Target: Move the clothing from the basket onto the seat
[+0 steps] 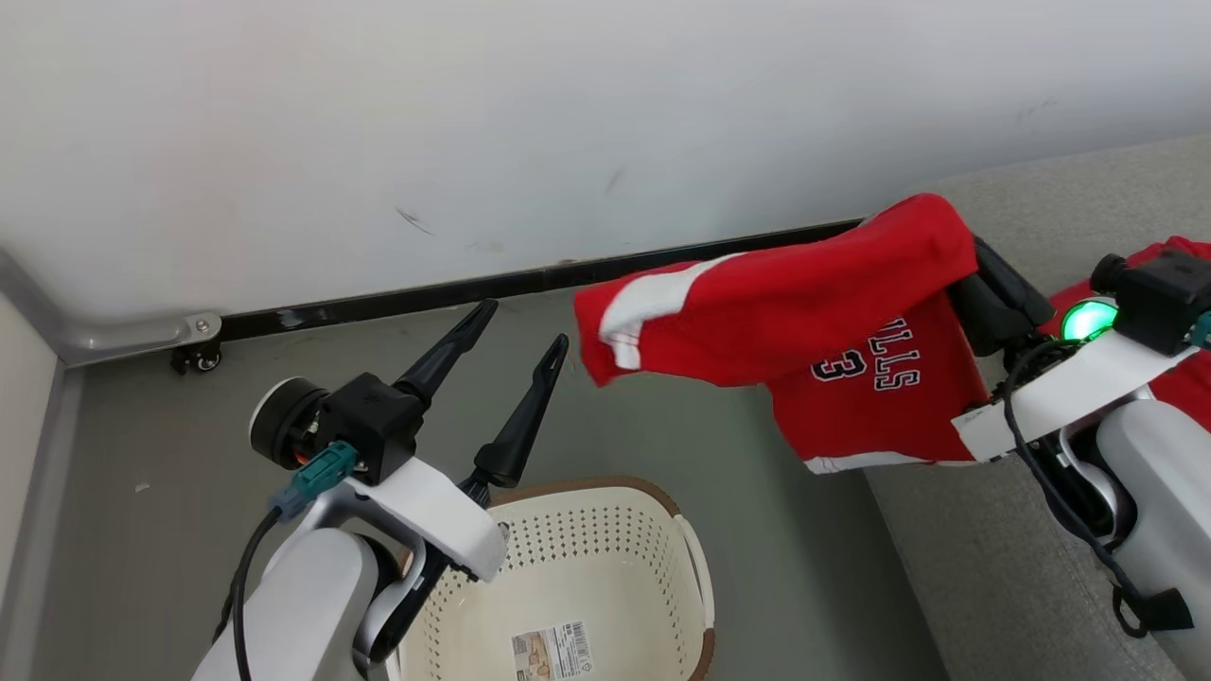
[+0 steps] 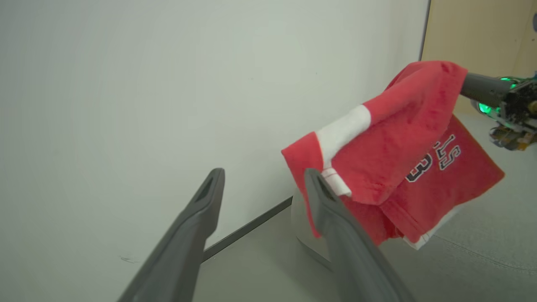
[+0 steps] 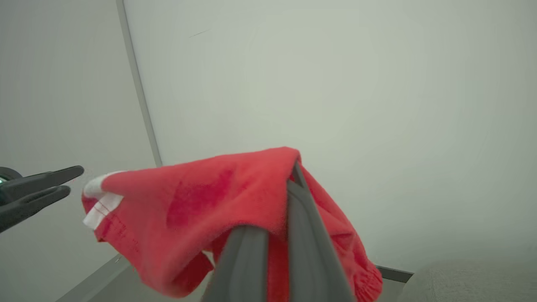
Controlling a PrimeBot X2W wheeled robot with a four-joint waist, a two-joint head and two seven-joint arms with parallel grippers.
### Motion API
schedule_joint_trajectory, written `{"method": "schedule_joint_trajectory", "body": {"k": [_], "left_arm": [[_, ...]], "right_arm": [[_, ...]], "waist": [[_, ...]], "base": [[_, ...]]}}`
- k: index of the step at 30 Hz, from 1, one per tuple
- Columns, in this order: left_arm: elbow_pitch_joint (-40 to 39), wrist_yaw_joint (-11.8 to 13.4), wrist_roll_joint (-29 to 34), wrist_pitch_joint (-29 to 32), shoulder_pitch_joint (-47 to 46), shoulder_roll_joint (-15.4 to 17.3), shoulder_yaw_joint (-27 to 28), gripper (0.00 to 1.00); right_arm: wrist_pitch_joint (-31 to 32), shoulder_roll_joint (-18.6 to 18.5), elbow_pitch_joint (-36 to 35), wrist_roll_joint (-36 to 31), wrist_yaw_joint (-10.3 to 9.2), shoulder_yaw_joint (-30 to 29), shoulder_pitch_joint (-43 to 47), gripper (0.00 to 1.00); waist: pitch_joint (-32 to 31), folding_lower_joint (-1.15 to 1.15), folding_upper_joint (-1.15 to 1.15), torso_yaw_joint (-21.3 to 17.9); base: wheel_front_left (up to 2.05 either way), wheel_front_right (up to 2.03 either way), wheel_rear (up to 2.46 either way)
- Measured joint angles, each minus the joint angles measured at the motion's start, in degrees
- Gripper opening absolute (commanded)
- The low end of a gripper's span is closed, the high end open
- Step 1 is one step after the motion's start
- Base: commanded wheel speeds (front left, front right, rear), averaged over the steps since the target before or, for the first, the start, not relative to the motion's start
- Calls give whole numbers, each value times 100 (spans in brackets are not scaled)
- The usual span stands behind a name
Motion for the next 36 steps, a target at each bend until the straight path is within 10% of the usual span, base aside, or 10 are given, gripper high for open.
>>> {"method": "schedule_joint_trajectory", "body": {"k": [36], "left_arm": [[-277,-270,-163,-185,464,-178,-1172,100]], "right_arm": [[-5,-77,131,-465,0,-1544,1211,0]], "waist": [[-187,0,0,-531]], "base": [[0,0,0]]}}
